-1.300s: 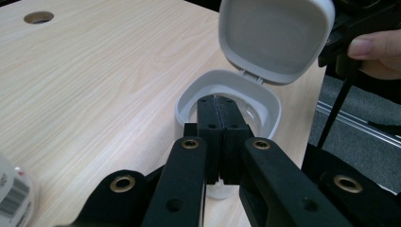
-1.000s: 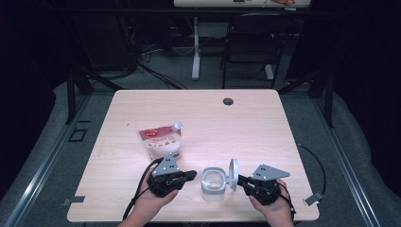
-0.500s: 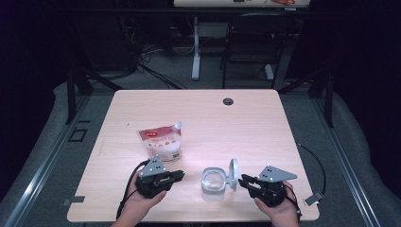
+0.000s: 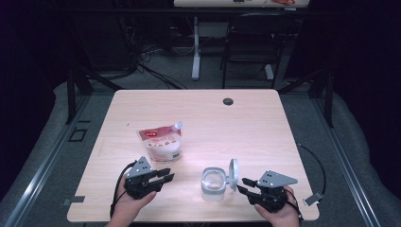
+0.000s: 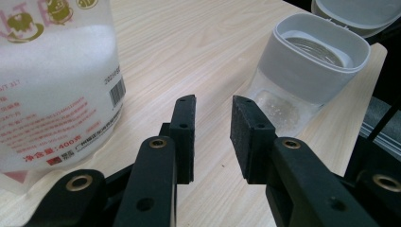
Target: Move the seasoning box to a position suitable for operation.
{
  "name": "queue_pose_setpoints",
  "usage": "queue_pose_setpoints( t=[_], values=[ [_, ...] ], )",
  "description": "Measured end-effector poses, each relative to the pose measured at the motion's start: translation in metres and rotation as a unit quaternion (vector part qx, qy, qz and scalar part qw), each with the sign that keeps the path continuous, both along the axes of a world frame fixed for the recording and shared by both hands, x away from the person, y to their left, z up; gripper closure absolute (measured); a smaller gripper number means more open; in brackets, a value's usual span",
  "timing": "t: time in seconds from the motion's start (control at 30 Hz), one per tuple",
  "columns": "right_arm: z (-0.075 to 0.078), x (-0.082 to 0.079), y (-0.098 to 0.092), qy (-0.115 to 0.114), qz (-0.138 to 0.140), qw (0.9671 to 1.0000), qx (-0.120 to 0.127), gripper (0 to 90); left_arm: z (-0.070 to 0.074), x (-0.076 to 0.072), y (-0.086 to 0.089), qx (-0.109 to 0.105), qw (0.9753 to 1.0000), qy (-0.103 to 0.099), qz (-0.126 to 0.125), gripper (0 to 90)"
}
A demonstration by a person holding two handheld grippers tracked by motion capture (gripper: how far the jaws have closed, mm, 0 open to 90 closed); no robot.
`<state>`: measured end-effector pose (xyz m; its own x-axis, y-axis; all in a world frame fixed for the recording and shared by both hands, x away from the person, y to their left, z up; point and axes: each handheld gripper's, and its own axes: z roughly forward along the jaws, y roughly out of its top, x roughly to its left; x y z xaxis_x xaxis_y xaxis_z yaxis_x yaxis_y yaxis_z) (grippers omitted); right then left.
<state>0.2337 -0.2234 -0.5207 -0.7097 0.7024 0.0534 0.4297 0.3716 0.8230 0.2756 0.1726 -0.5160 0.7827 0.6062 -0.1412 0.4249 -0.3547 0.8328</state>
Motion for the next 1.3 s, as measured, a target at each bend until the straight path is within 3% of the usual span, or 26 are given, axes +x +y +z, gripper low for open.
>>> queue_pose_setpoints(
  t=[0.33,0.47,0.63,1.13,1.2,1.23,1.3],
  values=[
    [-0.015,0.003,0.013,0.01,0.002,0.9999,-0.003,58.9,-0.003,0.0,-0.003,0.005,1.0,0.001,-0.002,69.9],
    [-0.019,0.006,0.018,0.0,-0.01,0.9999,-0.011,57.2,-0.004,-0.001,0.0,0.005,1.0,0.002,0.002,69.4],
    [-0.023,0.01,0.021,-0.006,-0.025,0.9997,0.004,57.3,-0.004,-0.001,0.005,0.001,1.0,0.003,0.009,69.3],
    [-0.024,0.022,0.024,-0.008,-0.034,0.9994,0.0,70.3,-0.006,-0.001,0.015,0.0,0.9997,0.007,0.024,69.3],
    [-0.023,0.024,0.023,-0.006,-0.035,0.9994,-0.004,74.5,-0.006,0.0,0.016,0.0,0.9996,0.007,0.026,69.3],
    [-0.023,0.025,0.022,-0.003,-0.033,0.9994,0.003,81.5,-0.006,0.0,0.017,-0.002,0.9996,0.006,0.026,69.3],
    [-0.022,0.026,0.023,-0.005,-0.032,0.9995,0.006,81.5,-0.006,0.0,0.018,-0.003,0.9995,0.007,0.03,69.3]
  ],
)
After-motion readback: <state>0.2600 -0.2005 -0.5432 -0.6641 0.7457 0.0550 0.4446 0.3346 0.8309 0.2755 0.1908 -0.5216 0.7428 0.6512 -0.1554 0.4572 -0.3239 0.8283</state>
